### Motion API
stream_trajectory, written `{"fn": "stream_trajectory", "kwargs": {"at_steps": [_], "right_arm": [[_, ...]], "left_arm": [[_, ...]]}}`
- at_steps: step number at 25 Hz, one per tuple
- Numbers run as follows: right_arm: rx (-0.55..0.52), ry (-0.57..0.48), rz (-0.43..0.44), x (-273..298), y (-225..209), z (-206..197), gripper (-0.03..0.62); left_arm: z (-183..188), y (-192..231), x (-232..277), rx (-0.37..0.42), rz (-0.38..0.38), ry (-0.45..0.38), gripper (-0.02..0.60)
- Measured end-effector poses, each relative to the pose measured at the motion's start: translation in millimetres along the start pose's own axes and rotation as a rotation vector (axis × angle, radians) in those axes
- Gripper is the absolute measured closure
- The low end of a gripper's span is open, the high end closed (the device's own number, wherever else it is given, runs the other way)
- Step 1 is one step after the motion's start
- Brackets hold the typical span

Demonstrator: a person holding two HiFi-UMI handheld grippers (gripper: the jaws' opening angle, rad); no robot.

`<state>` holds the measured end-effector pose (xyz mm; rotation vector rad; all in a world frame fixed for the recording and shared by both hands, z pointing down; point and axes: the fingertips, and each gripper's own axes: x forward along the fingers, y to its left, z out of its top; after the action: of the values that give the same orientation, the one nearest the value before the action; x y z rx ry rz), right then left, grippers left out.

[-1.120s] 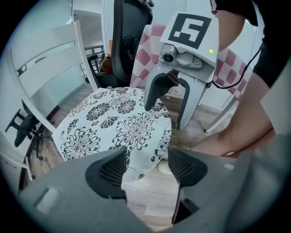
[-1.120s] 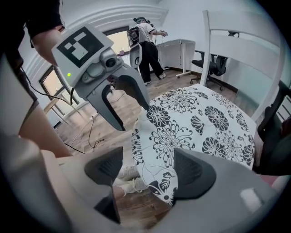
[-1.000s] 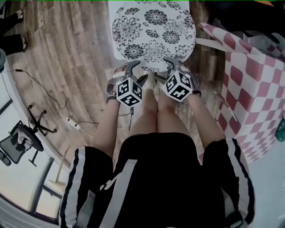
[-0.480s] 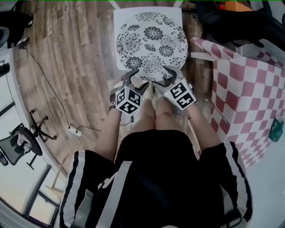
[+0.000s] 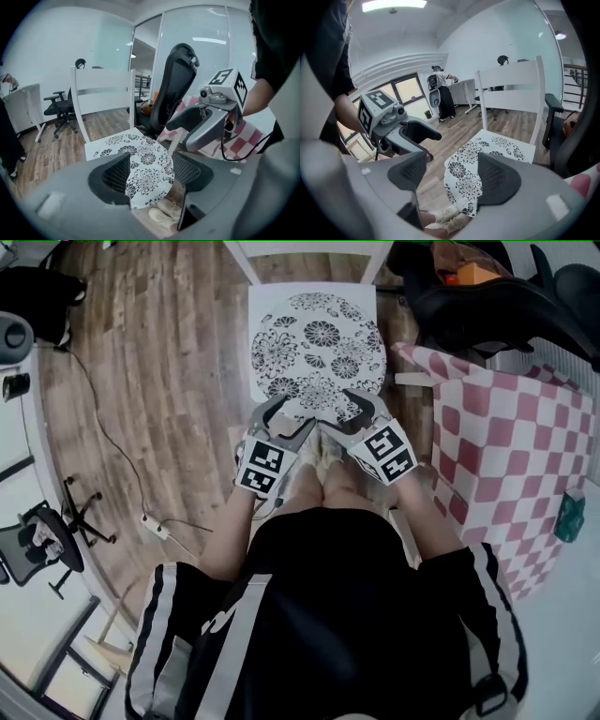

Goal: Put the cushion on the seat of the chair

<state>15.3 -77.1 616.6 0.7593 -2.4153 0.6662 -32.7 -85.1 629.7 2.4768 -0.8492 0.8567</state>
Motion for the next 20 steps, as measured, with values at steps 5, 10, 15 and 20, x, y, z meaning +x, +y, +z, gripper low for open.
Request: {"fn": "stream_trajectory", "kwargs": {"at_steps": [5, 10, 15, 20], "right_arm": [[-0.012, -0.065, 0.008, -21, 6, 33, 0.266], [-0.068, -0.111, -0.021, -39, 11, 60, 0.266], [-0.091, -0.171, -0.049, -56, 13, 87, 0.266], [-0.118, -0.245, -0.082, -75, 14, 120, 0.266]], "left_arm": [[27, -2, -19, -0.032, 0.028, -0.074, 0.295], [55, -2, -42, -0.02, 0.045, -0.138, 0.295], [84, 4, -70, -0.009, 0.073, -0.207, 0.295], [118, 7, -89, 0.0, 0.088, -0.287, 0.295]]}}
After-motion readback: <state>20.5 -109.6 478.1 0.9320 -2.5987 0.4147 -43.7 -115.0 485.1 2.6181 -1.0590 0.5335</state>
